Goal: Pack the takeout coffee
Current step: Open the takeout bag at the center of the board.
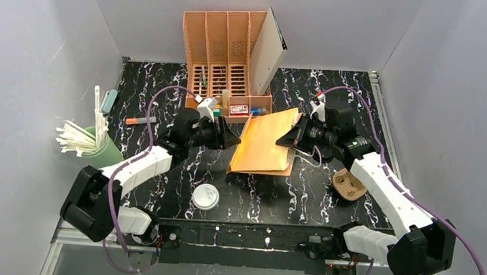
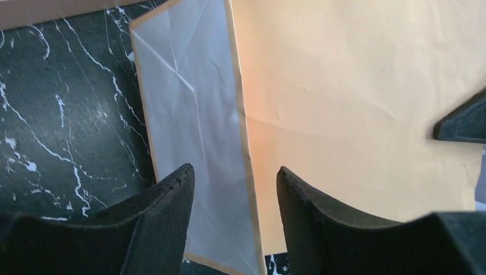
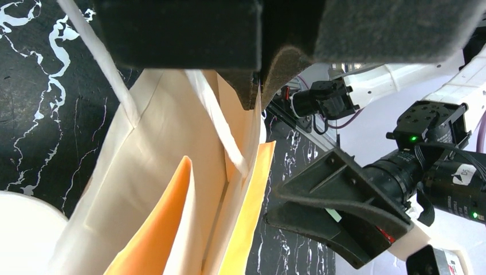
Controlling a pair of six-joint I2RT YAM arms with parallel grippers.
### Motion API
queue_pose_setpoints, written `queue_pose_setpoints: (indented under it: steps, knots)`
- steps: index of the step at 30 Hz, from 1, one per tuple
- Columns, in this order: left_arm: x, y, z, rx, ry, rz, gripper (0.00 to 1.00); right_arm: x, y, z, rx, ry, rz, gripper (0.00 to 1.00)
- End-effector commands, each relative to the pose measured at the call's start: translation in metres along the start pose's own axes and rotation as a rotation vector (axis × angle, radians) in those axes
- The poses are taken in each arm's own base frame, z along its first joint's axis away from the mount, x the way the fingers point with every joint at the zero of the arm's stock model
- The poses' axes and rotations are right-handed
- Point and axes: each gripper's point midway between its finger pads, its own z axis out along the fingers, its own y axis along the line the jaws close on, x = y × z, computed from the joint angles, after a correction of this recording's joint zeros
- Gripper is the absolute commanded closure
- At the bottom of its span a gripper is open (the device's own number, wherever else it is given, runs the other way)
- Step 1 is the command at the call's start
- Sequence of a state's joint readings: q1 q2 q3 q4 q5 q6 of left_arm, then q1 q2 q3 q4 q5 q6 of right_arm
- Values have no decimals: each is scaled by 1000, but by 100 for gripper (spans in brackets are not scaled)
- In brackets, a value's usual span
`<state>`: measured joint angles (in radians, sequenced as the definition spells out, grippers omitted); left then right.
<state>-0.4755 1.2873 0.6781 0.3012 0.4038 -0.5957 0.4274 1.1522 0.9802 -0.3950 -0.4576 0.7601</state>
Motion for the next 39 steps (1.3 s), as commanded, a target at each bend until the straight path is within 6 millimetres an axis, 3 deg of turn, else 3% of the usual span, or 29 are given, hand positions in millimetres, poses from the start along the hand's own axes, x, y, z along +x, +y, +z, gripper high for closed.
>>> queue_pose_setpoints:
  steps: [1, 6, 11, 12, 16, 19, 31, 39]
  knots:
    - [-12, -3, 9, -4, 2, 43, 52, -11, 23, -7, -63, -22, -34, 99]
    - [-12, -4, 18, -1, 28, 50, 55, -12, 24, -8, -65, -25, -38, 99]
    - [-7, -11, 25, 12, 58, 69, 50, -12, 24, -8, -63, -24, -37, 99]
    - [-6, -10, 26, 8, 65, 72, 53, -12, 24, -7, -62, -24, -39, 99]
    - [-5, -5, 26, -23, 68, 85, 84, -12, 23, -7, -59, -24, -37, 99]
    - [-5, -3, 25, -39, 64, 61, 100, -12, 23, -8, -58, -24, -38, 99]
    - [20, 58, 10, -67, 19, -202, 100, -19, 28, -30, -8, -89, -59, 99]
    - [43, 66, 15, -22, 54, -267, 100, -24, 43, -37, -44, -99, -70, 99]
